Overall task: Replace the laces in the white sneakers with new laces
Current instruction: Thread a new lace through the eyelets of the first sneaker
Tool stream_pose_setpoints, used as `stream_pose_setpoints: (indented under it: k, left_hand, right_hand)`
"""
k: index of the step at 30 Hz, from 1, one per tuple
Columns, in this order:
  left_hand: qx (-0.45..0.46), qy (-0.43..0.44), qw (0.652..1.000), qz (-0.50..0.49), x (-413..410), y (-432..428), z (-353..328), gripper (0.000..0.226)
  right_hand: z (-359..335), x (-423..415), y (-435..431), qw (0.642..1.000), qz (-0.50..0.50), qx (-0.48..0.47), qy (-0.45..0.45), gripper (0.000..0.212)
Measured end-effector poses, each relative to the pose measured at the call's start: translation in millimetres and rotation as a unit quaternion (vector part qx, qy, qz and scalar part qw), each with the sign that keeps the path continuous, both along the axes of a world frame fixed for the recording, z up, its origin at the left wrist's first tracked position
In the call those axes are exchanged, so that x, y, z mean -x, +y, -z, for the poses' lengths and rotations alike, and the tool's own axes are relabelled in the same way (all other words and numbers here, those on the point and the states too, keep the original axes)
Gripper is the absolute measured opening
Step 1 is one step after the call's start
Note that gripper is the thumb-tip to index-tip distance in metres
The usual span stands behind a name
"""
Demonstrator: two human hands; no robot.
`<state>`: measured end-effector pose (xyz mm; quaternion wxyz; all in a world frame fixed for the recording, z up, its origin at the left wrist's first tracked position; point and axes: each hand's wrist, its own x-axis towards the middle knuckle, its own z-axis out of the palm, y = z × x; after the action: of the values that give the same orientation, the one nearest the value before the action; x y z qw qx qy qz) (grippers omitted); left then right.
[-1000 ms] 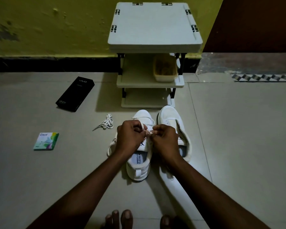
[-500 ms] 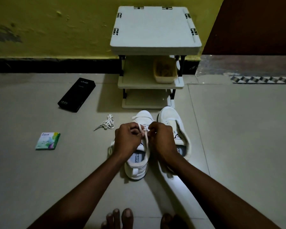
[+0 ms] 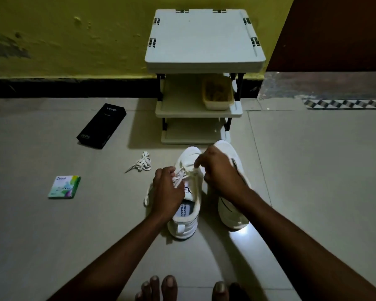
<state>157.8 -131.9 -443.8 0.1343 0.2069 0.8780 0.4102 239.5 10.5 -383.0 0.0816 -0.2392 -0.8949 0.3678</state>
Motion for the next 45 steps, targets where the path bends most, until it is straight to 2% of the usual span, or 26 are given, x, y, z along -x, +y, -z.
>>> stream_pose_setpoints:
  k: [2, 6, 8, 10, 12, 13, 14, 15, 16, 17, 18, 19, 20, 21, 23, 25, 27, 30, 32, 34, 36, 37, 38, 41, 42, 45]
  left_hand:
    - [0.021, 0.006, 1.0, 0.011, -0.2, 1.2, 0.2, 0.033]
    - [0.084, 0.017, 0.996, 0.025, -1.5, 2.6, -1.7, 0.031]
    - [0.095, 0.022, 0.995, 0.031, -2.4, 4.2, -3.6, 0.033]
    - [0.116, 0.036, 0.992, 0.029, -4.2, 5.5, -4.7, 0.034]
    - [0.154, 0.049, 0.987, 0.018, -6.7, 6.7, -6.0, 0.033]
    - [0.171, 0.049, 0.984, 0.008, -7.8, 7.7, -6.9, 0.034]
    - [0.186, 0.049, 0.981, 0.0, -8.4, 8.5, -8.3, 0.035]
    - [0.197, 0.05, 0.979, -0.007, -9.0, 9.9, -9.4, 0.035]
    - [0.207, 0.05, 0.977, -0.011, -10.0, 10.8, -9.8, 0.036]
    - [0.214, 0.05, 0.975, -0.012, -10.6, 12.1, -10.6, 0.036]
    - [0.22, 0.049, 0.974, -0.012, -10.9, 12.5, -10.4, 0.036]
    - [0.223, 0.048, 0.974, -0.013, -11.0, 12.9, -10.2, 0.036]
    - [0.221, 0.049, 0.974, -0.015, -11.0, 12.7, -9.7, 0.034]
    - [0.217, 0.051, 0.975, -0.017, -10.8, 12.5, -9.1, 0.032]
    - [0.207, 0.056, 0.977, -0.022, -10.6, 11.5, -7.5, 0.028]
    - [0.206, 0.058, 0.977, -0.017, -9.5, 11.2, -6.7, 0.03]
    - [0.213, 0.061, 0.975, -0.013, -9.6, 11.8, -6.3, 0.033]
    - [0.229, 0.067, 0.971, -0.015, -9.6, 11.6, -8.2, 0.037]
    - [0.23, 0.069, 0.971, -0.013, -9.6, 11.5, -7.7, 0.036]
    - [0.229, 0.066, 0.971, -0.014, -9.3, 11.6, -7.4, 0.037]
    - [0.235, 0.065, 0.97, -0.016, -9.0, 11.8, -6.9, 0.038]
    - [0.239, 0.067, 0.969, -0.015, -9.0, 12.1, -6.8, 0.038]
    - [0.242, 0.069, 0.968, -0.014, -9.6, 12.8, -7.4, 0.038]
    - [0.254, 0.076, 0.964, -0.009, -10.6, 14.3, -10.2, 0.038]
    - [0.257, 0.077, 0.963, -0.006, -10.9, 14.6, -10.9, 0.037]
    - [0.263, 0.077, 0.962, -0.007, -11.4, 14.7, -11.5, 0.037]
  right_hand:
    - [2.5, 4.2, 3.1, 0.986, -0.093, -0.062, -0.127, 0.027]
    - [-3.5, 11.6, 9.3, 0.921, -0.224, -0.252, -0.197, 0.015]
    - [-13.5, 13.5, 17.1, 0.908, -0.223, -0.305, -0.183, 0.007]
    - [-15.8, 10.4, 24.8, 0.935, -0.168, -0.297, -0.091, 0.007]
    - [-16.4, 5.1, 21.9, 0.972, -0.05, -0.221, 0.062, 0.009]
    - [-17.3, 2.6, 17.5, 0.981, 0.029, -0.143, 0.131, 0.011]
    - [-20.3, 1.8, 12.8, 0.978, 0.102, -0.012, 0.182, 0.013]
    - [-25.9, 1.5, 8.8, 0.949, 0.155, 0.164, 0.218, 0.016]
    - [-28.7, 2.8, 7.1, 0.901, 0.176, 0.319, 0.234, 0.019]
    - [-28.0, 2.4, 7.3, 0.876, 0.182, 0.387, 0.225, 0.021]
    - [-28.0, 1.7, 9.4, 0.899, 0.169, 0.352, 0.197, 0.021]
    - [-24.0, 0.3, 15.2, 0.958, 0.118, 0.215, 0.147, 0.018]
    - [-18.3, -0.6, 21.1, 0.996, 0.039, 0.042, 0.072, 0.013]
    - [-14.5, -1.1, 25.0, 0.995, -0.042, -0.094, -0.016, 0.009]
    - [-11.2, -2.2, 28.3, 0.959, -0.147, -0.18, -0.159, 0.02]
    - [-9.3, 0.6, 29.1, 0.946, -0.182, -0.211, -0.167, 0.02]
    - [-11.2, 1.3, 27.3, 0.958, -0.172, -0.219, -0.07, 0.014]
    - [-26.2, -1.1, 15.9, 0.975, -0.073, -0.172, 0.118, 0.012]
    - [-37.4, -1.5, 8.2, 0.973, -0.01, -0.148, 0.178, 0.021]
    - [-45.1, -2.6, 5.1, 0.974, 0.043, -0.063, 0.211, 0.024]
    - [-47.1, -7.5, 4.6, 0.964, 0.063, 0.119, 0.231, 0.026]
    - [-41.4, -9.6, 5.6, 0.958, 0.072, 0.175, 0.217, 0.028]
    - [-37.5, -11.3, 6.3, 0.961, 0.086, 0.178, 0.191, 0.026]
    - [-18.3, -11.9, 14.7, 0.995, 0.045, -0.073, 0.044, 0.01]
    - [-14.4, -11.4, 15.2, 0.993, 0.002, -0.115, -0.016, 0.005]
    - [-16.0, -11.5, 10.8, 0.979, -0.087, -0.121, -0.137, 0.015]
